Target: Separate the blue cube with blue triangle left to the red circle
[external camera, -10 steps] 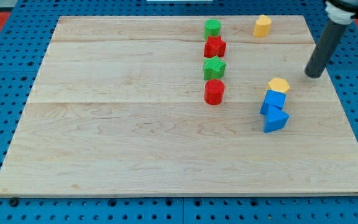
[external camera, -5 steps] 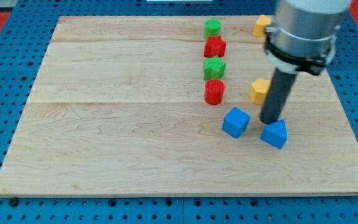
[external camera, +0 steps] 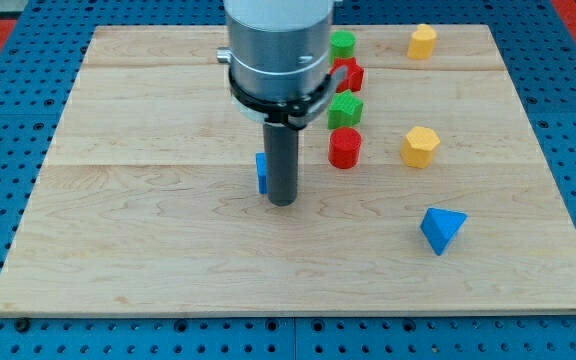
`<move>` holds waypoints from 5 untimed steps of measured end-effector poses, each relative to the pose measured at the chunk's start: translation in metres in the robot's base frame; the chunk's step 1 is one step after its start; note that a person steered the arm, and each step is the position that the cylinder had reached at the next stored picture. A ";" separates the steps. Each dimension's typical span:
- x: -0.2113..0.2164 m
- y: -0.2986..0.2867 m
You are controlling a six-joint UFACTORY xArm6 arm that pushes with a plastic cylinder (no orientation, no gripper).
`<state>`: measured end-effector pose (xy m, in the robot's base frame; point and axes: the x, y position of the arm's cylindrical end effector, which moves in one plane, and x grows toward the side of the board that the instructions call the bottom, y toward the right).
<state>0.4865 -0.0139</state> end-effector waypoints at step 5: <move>-0.027 0.023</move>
<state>0.4596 0.0088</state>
